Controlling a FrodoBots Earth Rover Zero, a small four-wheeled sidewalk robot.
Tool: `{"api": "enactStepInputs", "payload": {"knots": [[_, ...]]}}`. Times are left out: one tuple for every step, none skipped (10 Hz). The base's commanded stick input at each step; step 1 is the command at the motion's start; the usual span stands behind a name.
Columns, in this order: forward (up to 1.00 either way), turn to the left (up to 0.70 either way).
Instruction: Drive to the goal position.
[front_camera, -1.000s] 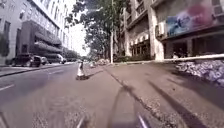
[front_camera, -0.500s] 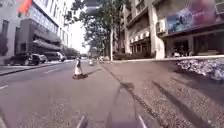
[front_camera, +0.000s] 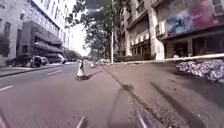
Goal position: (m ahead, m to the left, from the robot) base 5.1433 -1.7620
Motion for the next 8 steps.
{"api": "enactStepInputs", "payload": {"knots": [[-0.45, 0.00], [-0.45, 0.00], [-0.45, 0.00], [-0.45, 0.00], [-0.45, 0.00], [-0.45, 0.00], [-0.45, 0.00], [-0.45, 0.00]]}}
